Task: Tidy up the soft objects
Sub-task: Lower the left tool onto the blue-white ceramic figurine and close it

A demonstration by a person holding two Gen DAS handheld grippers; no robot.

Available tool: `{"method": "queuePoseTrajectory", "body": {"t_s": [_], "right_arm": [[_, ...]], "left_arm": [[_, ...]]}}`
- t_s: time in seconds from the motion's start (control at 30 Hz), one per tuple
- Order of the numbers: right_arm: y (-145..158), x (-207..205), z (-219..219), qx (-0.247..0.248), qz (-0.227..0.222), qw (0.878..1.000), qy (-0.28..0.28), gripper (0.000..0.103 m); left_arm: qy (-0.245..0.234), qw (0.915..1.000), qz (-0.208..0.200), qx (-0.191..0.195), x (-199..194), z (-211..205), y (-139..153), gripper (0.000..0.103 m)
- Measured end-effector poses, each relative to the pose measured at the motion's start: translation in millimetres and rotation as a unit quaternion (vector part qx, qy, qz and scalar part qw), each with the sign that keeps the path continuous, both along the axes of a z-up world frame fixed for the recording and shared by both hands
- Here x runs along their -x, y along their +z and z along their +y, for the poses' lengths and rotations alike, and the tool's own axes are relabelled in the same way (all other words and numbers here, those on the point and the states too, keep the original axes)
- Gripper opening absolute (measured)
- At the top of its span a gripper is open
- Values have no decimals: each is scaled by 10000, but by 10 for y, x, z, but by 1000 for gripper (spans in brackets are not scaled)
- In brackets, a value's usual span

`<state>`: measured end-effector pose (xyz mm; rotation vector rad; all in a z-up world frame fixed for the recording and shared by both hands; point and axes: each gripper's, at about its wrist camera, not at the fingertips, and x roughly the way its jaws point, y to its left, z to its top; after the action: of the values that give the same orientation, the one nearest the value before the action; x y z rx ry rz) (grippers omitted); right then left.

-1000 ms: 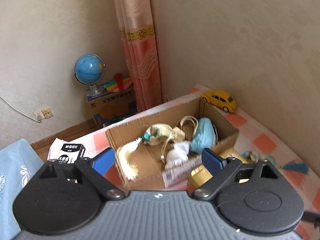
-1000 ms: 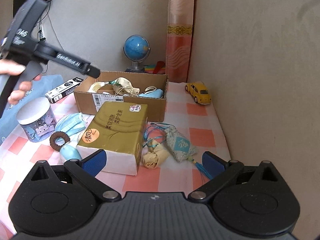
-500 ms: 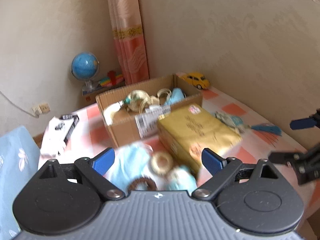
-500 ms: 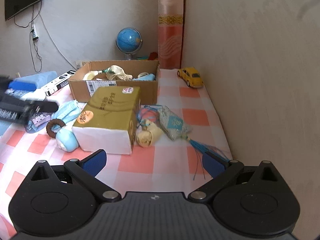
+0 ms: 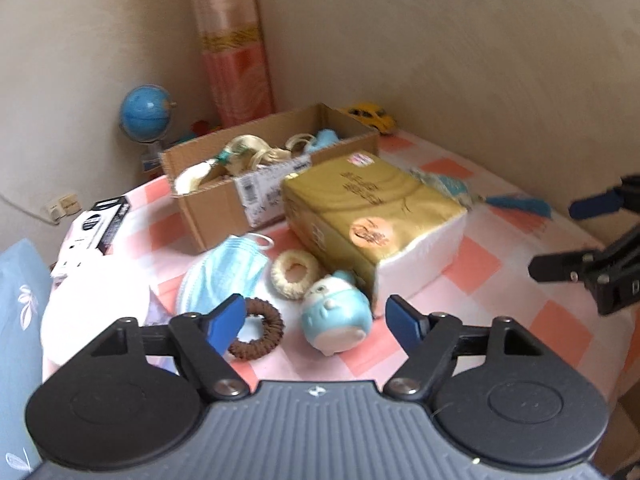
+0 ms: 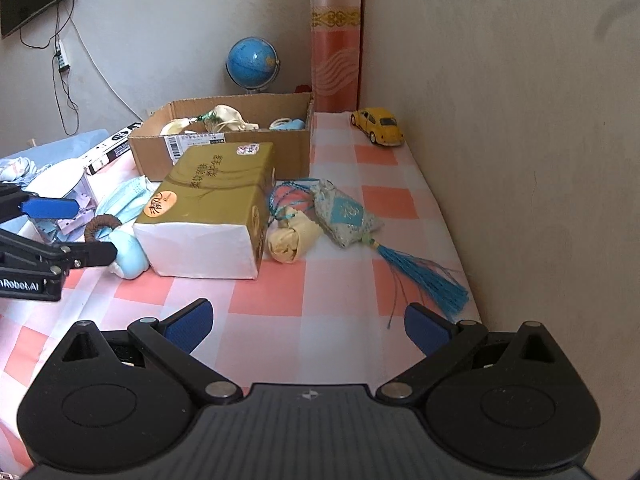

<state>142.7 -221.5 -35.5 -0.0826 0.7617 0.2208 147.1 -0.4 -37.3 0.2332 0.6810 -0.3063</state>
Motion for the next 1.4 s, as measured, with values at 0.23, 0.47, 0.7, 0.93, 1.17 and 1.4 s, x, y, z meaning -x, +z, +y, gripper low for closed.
{"method": "queuePoseTrajectory", "body": {"t_s": [0.23, 0.47, 0.7, 0.93, 1.17, 1.4], "right_arm": [[-77, -56, 26, 41, 114, 9999, 5, 103], [-105, -111, 24, 83, 150, 9999, -18, 103], [-122, -148, 13, 73, 121, 9999, -23, 103], [-106, -198, -26, 53, -46, 10000, -62, 93], [-66, -387, -56, -82, -200, 9998, -54, 75], [-35, -694, -51, -139, -386, 9992, -39, 72]], "left_arm": [[-284, 9993, 218, -102, -116, -73, -157, 62], [-351, 9989, 299, -33, -198, -49, -228, 52], [-376, 9984, 387, 166, -198, -9, -228, 44], [-262, 9978, 497, 342, -29, 42, -185, 44], [-79, 9976, 571, 396, 64, 56, -214, 44], [-50, 9978, 558, 346, 55, 33, -216, 46]]}}
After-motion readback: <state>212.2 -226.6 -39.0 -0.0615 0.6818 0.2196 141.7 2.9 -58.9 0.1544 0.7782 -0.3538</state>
